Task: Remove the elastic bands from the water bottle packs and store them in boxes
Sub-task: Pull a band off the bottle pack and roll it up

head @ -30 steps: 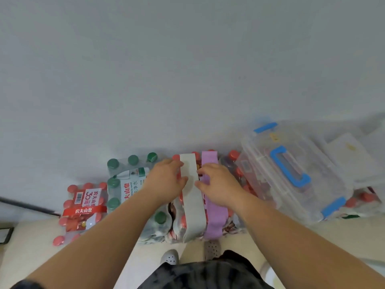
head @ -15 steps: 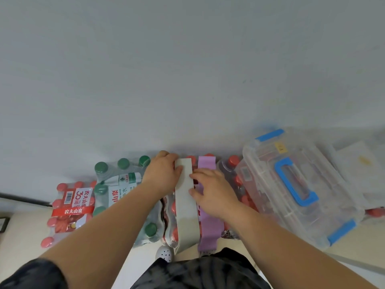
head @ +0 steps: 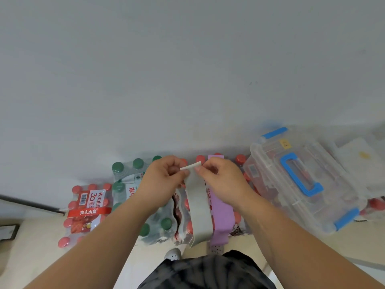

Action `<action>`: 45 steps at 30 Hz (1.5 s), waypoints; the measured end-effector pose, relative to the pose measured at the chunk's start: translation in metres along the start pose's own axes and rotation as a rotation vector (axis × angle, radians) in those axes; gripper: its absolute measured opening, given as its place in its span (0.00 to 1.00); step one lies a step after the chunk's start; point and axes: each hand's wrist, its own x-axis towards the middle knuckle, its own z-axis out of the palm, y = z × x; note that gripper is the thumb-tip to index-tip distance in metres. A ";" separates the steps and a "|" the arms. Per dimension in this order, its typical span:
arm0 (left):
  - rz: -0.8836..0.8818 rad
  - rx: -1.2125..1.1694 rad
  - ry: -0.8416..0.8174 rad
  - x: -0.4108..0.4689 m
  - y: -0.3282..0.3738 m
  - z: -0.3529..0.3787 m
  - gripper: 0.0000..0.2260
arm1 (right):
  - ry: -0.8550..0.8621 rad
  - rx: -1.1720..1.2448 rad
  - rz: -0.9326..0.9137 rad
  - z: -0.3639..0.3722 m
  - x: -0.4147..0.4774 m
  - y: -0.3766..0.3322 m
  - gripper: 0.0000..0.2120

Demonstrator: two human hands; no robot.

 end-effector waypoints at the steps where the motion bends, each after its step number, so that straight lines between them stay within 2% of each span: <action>1: 0.008 -0.046 -0.014 -0.006 0.003 -0.001 0.01 | 0.012 0.075 -0.002 0.000 -0.006 -0.005 0.13; 5: 0.051 -0.084 -0.088 -0.034 0.011 -0.014 0.03 | 0.020 0.364 0.035 0.010 -0.038 -0.018 0.11; 9: 0.068 -0.109 -0.220 -0.056 0.019 -0.021 0.03 | 0.035 0.459 0.078 0.016 -0.061 -0.021 0.07; 12: 0.082 -0.153 -0.195 -0.070 0.024 -0.022 0.05 | -0.007 0.516 0.043 0.012 -0.073 -0.027 0.02; 17: 0.108 -0.249 -0.119 -0.090 0.031 -0.029 0.06 | -0.055 0.541 -0.077 0.008 -0.091 -0.042 0.08; 24: 0.213 -0.255 -0.067 -0.117 0.035 -0.016 0.02 | -0.046 0.565 -0.151 0.003 -0.118 -0.042 0.09; 28: 0.179 -0.283 -0.064 -0.137 0.036 0.009 0.05 | -0.013 0.519 -0.230 -0.009 -0.138 -0.027 0.09; 32: 0.153 -0.259 -0.031 -0.163 0.037 0.035 0.03 | 0.037 0.407 -0.298 -0.019 -0.164 -0.006 0.08; 39: 0.105 -0.162 -0.014 -0.205 0.026 0.067 0.06 | -0.050 0.556 -0.228 -0.019 -0.210 0.029 0.08; 42: 0.092 -0.176 -0.005 -0.221 0.020 0.078 0.03 | -0.088 0.572 -0.233 -0.020 -0.223 0.040 0.06; 45: 0.084 -0.161 0.023 -0.237 0.016 0.084 0.03 | -0.119 0.550 -0.210 -0.020 -0.234 0.047 0.10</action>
